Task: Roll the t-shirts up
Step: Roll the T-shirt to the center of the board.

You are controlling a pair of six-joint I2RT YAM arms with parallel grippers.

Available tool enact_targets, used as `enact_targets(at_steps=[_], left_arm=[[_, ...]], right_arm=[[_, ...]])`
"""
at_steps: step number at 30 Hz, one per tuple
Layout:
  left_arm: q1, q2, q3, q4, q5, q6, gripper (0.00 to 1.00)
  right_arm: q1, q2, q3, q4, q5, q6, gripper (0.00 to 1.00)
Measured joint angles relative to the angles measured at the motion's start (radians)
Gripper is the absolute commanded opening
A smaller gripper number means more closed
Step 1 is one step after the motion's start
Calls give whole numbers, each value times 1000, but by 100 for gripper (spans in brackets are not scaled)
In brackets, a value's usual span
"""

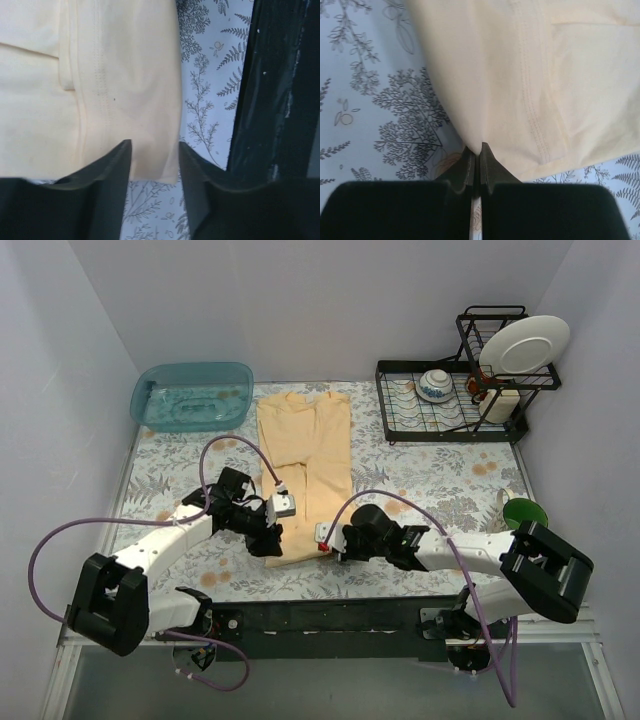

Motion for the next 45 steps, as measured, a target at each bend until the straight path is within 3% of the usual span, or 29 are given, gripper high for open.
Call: enact_targets(at_steps=[9, 23, 26, 38, 45], left_arm=[[-1, -278, -122, 106, -6, -28, 70], [-160, -280, -231, 267, -146, -34, 65], [-164, -268, -261, 296, -184, -16, 61], [-164, -96, -228, 341, -238, 7, 13], [-134, -66, -100, 203, -169, 32, 4]], right_arm=[[-161, 21, 118, -126, -147, 159, 1], [-177, 74, 192, -167, -257, 314, 1], [-189, 74, 196, -167, -269, 328, 1], [-207, 74, 194, -187, -321, 311, 1], [-286, 75, 217, -340, -433, 203, 1]])
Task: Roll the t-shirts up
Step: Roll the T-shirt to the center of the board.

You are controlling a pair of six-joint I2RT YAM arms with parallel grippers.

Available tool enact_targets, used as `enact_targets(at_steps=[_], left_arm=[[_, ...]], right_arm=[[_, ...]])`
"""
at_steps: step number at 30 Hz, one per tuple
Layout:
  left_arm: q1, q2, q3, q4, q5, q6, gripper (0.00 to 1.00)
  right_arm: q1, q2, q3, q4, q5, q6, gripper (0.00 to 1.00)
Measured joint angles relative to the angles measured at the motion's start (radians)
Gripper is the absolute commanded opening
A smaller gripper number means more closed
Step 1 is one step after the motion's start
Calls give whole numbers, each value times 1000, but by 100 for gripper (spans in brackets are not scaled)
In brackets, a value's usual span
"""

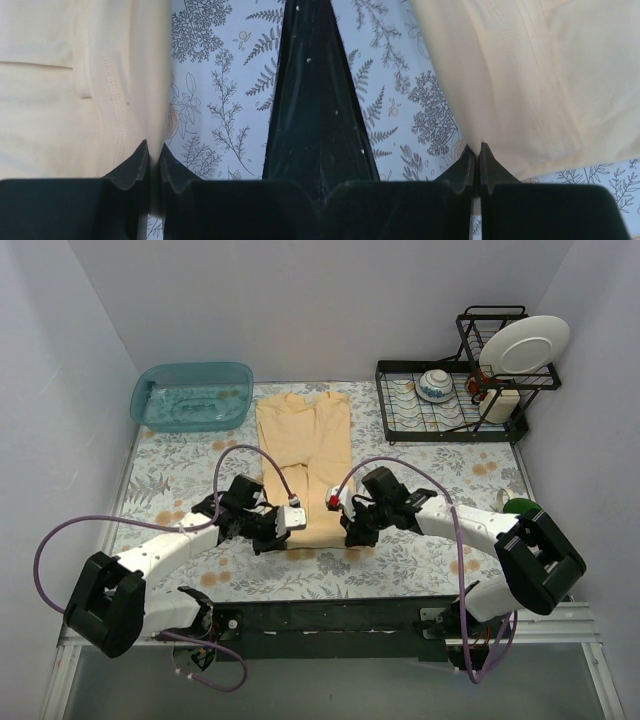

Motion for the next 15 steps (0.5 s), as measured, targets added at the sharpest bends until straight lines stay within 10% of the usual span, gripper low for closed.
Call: enact_targets(at_steps=[15], left_arm=[[184, 525, 476, -494, 229, 214, 7]], right_arm=[[-184, 336, 419, -522, -332, -394, 1]])
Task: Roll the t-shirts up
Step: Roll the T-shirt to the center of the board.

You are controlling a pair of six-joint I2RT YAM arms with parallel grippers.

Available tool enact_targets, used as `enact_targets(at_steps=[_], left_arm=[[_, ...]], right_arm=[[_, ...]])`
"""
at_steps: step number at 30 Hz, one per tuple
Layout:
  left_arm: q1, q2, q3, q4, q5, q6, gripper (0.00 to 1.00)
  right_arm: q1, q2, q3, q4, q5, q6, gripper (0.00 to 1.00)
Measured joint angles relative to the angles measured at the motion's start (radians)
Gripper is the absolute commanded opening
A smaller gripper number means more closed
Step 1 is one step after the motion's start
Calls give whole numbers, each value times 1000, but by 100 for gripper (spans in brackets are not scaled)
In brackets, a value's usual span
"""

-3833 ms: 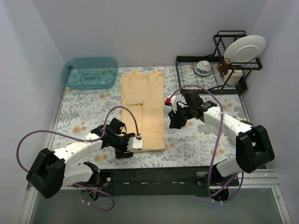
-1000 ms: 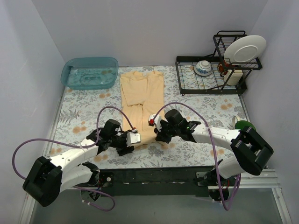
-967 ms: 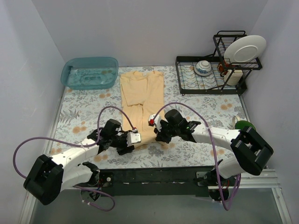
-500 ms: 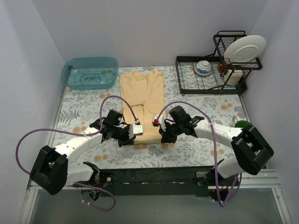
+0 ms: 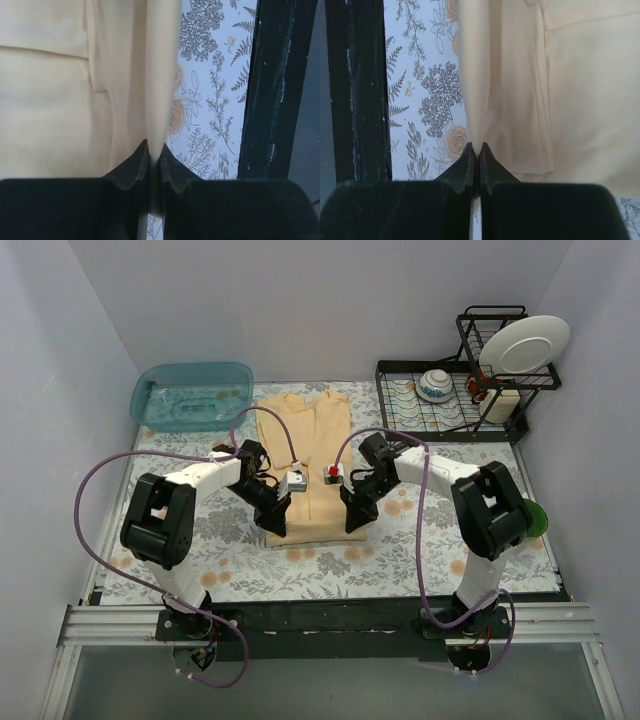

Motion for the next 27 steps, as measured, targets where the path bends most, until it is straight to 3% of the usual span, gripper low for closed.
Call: enact_targets(at_steps=[15, 27], left_arm=[[77, 247, 175, -43, -21, 17, 19], [113, 286, 223, -35, -51, -33, 24]], right_arm=[[-96, 473, 488, -463, -95, -296, 1], [-114, 545, 636, -571, -87, -314, 1]])
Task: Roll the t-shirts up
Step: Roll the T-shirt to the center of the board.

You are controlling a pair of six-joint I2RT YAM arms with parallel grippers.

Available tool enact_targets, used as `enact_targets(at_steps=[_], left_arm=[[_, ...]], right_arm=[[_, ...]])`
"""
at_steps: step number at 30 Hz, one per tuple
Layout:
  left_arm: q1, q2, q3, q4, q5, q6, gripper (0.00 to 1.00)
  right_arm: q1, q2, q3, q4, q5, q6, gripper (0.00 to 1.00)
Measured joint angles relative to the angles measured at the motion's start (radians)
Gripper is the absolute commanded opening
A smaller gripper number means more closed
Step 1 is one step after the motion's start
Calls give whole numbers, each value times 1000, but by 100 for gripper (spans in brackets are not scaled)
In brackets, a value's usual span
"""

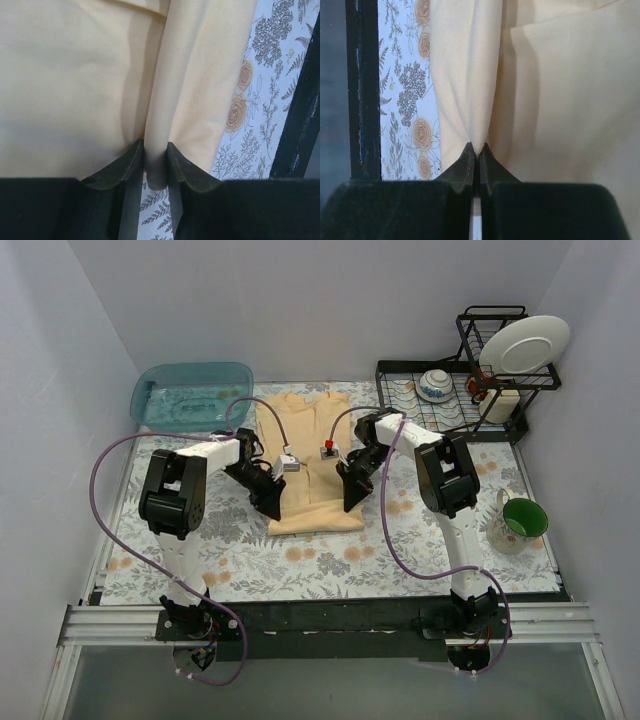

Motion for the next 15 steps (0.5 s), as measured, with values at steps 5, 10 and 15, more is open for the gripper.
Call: enact_targets(at_steps=[5, 10, 15], left_arm=[[19, -34, -26, 32, -29, -25, 32], [20, -85, -76, 112, -66, -109, 43], [22, -254, -179, 293, -159, -178, 62]], right_arm=[[0, 11, 54, -3, -10, 14, 1], [0, 82, 62, -7, 3, 40, 1], [-7, 97, 56, -10, -16, 84, 1]])
